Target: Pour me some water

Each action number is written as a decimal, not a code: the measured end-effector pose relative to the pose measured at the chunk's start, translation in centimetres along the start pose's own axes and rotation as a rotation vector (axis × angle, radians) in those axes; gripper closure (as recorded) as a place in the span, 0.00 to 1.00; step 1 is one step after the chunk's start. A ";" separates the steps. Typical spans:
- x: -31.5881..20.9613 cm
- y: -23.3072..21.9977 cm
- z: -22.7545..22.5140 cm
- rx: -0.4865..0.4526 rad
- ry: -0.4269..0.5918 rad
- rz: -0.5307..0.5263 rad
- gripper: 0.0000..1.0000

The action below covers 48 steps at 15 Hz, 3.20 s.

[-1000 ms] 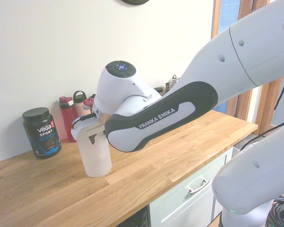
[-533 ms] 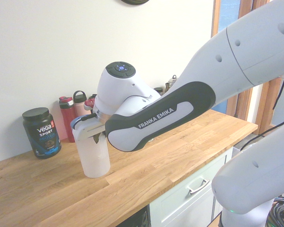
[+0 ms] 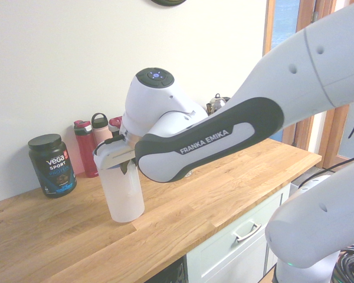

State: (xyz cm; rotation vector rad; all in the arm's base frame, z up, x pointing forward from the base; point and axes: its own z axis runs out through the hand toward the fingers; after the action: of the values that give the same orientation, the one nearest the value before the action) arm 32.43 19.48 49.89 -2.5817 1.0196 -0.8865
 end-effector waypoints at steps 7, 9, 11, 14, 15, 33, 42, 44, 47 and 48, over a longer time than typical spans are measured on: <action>5.5 8.1 -6.2 -0.088 -0.101 -0.111 1.00; 8.4 11.7 -7.0 -0.094 -0.191 -0.157 1.00; 10.8 15.2 -8.0 -0.095 -0.245 -0.197 1.00; 14.2 18.7 -9.7 -0.131 -0.245 -0.230 1.00; 15.2 19.5 -10.0 -0.155 -0.245 -0.235 1.00; 36.4 22.7 -0.7 -0.401 -0.516 -0.567 1.00; 34.5 16.1 3.0 -0.536 -0.548 -0.800 1.00; 34.8 14.8 3.4 -0.573 -0.552 -0.834 1.00; 35.1 13.2 3.6 -0.635 -0.573 -0.875 1.00; 35.1 12.8 3.7 -0.662 -0.582 -0.894 1.00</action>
State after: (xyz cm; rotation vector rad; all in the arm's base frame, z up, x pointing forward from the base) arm 47.91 -13.80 57.60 -3.5627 -0.0873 0.2019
